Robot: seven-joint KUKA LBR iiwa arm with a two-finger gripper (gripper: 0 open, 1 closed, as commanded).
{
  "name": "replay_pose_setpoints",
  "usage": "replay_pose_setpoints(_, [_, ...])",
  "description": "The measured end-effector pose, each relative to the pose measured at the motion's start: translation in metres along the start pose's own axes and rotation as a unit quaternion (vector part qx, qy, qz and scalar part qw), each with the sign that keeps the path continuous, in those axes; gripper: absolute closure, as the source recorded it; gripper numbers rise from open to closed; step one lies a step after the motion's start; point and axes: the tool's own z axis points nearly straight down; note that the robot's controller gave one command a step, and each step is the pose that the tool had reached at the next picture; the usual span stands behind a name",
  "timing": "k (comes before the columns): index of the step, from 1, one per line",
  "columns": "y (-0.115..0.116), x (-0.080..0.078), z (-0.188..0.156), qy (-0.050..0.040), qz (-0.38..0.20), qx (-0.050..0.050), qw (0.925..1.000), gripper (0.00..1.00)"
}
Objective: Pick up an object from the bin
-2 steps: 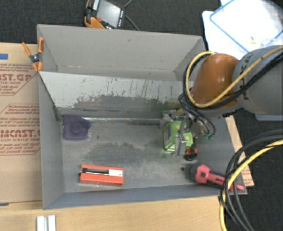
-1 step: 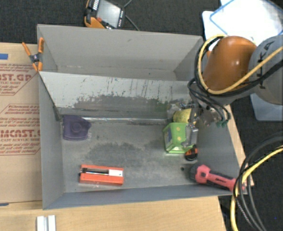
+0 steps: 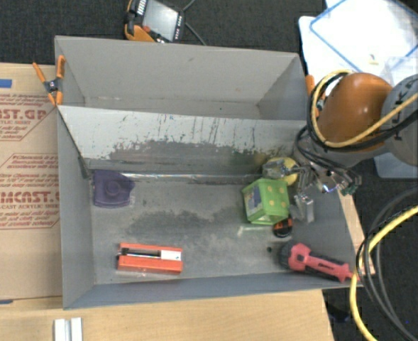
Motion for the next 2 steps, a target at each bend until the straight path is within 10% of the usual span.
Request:
replay_pose_setpoints(1, [0.049, -0.032, 0.025, -0.0152, -0.085, 0.01, 0.9962, 0.0])
replay_pose_setpoints(2, [0.038, -0.013, 0.033, -0.0059, 0.179, 0.003, 0.9839, 1.0])
